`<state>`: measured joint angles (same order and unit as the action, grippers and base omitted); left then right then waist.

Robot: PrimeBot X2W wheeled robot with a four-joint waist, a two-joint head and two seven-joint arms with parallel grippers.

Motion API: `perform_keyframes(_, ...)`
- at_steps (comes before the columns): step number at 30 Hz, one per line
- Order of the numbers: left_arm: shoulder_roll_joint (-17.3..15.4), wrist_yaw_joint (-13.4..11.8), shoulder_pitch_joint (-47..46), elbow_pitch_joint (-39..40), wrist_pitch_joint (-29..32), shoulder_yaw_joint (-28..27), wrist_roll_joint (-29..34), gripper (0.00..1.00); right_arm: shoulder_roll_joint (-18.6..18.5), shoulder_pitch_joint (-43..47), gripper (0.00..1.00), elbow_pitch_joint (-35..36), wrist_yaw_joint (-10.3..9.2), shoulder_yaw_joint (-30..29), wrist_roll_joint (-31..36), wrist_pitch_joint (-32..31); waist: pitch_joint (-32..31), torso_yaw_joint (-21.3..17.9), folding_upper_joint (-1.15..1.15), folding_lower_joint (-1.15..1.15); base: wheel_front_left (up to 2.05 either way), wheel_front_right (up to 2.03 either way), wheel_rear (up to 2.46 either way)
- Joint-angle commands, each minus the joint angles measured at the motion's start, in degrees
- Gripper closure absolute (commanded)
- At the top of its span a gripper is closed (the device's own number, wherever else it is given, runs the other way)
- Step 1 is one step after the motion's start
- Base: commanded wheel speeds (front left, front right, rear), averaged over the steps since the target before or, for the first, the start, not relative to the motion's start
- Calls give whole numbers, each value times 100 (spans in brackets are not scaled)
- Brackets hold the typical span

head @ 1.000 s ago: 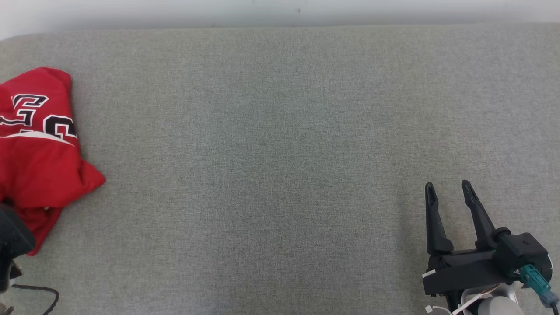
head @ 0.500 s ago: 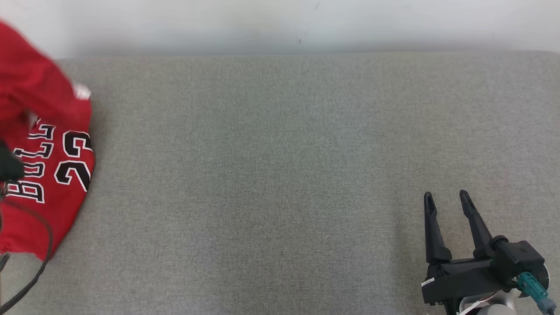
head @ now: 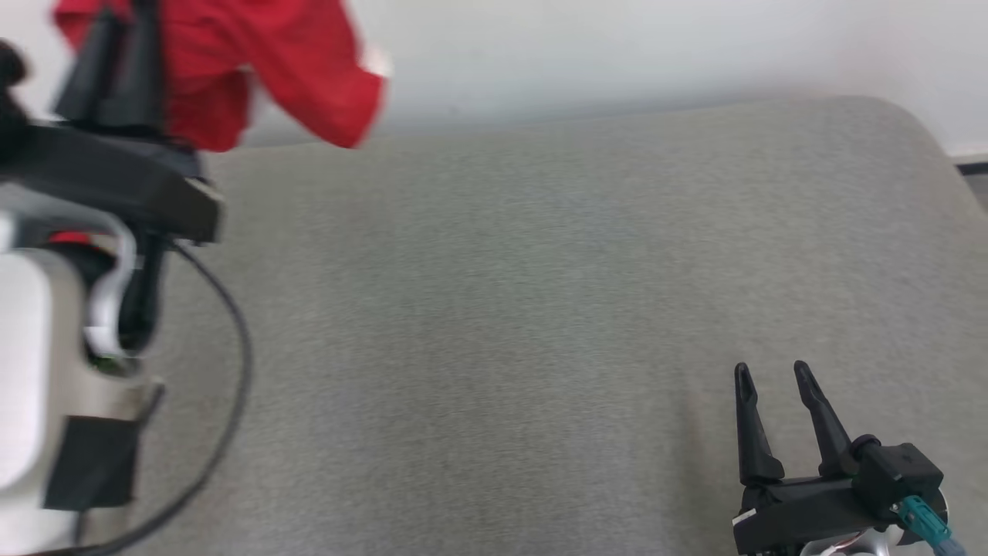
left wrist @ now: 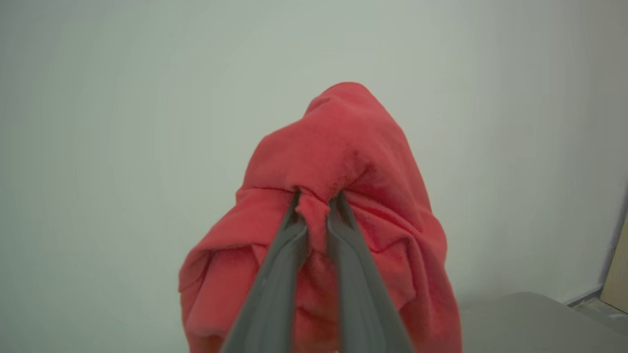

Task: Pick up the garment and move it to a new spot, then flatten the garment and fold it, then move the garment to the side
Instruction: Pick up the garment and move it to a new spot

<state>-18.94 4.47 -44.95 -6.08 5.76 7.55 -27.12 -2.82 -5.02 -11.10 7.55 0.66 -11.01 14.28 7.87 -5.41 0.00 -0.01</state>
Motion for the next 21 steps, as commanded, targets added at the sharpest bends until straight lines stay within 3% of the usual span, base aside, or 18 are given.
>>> perform_keyframes(1,175,7,-50,119,39,160,31,100,-11,48,0,-40,-12,4,-58,48,-49,-438,0,1,0,0,0)
perform_keyframes(12,864,-36,425,-154,-139,669,-157,100,-8,11,0,-141,-12,27,-69,91,1,-1120,0,1,0,0,0)
perform_keyframes(21,1251,-75,1274,-1094,-626,836,-356,100,-8,-43,0,-67,-12,-9,-46,98,159,-1182,0,1,0,0,0)
